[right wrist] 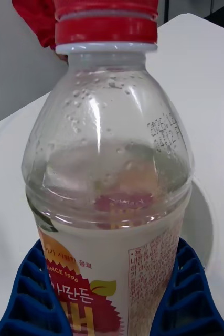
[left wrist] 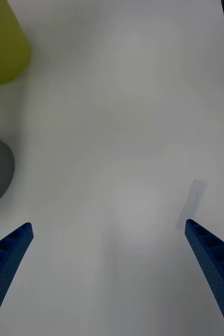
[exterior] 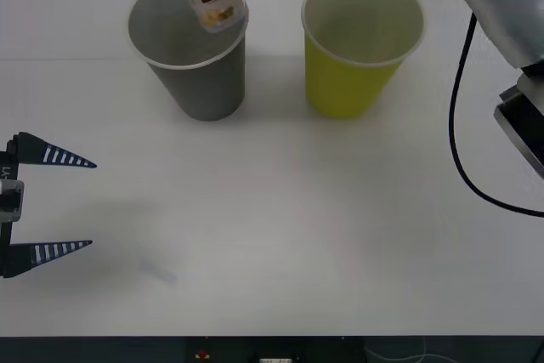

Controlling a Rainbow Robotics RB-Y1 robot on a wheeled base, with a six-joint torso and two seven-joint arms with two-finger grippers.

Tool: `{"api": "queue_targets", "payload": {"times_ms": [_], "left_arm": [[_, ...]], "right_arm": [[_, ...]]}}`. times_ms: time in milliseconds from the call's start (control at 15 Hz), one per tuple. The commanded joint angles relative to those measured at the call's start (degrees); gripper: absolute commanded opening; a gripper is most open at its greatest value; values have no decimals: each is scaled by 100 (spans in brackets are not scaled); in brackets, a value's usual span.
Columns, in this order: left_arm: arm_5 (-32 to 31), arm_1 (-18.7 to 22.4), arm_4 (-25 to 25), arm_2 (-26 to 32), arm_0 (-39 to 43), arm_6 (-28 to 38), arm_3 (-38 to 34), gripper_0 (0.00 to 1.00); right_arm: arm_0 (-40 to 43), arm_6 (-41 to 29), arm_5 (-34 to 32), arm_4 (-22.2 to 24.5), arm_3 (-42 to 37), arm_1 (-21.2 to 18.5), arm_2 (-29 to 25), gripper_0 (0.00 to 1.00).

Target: Put the can into the green bin and the plastic bottle into the gray bin

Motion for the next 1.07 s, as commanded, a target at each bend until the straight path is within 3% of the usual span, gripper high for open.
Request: {"api": "queue_targets", "payload": {"times_ms": [67, 333, 467, 533, 600, 667, 1067], "left_arm": [[0, 0, 0, 0, 0, 0, 0, 100], [0, 0, 0, 0, 0, 0, 0, 100], [0, 0, 0, 0, 0, 0, 0, 100], [0, 0, 0, 0, 0, 0, 0, 100], [0, 0, 0, 0, 0, 0, 0, 100], [0, 0, 0, 0, 0, 0, 0, 100], [0, 0, 0, 0, 0, 0, 0, 100]], "right_arm": [[-158, 49, 734, 92, 627, 308, 430, 0], [-185, 154, 1024, 189, 900, 483, 667, 0], [-185, 163, 1024, 171, 908, 483, 703, 22], [-185, 172, 1024, 154, 900, 483, 703, 39], [-185, 277, 1024, 136, 900, 483, 711, 86], [-185, 277, 1024, 110, 908, 483, 720, 100], [-185, 277, 1024, 48, 900, 475, 720, 100]]}}
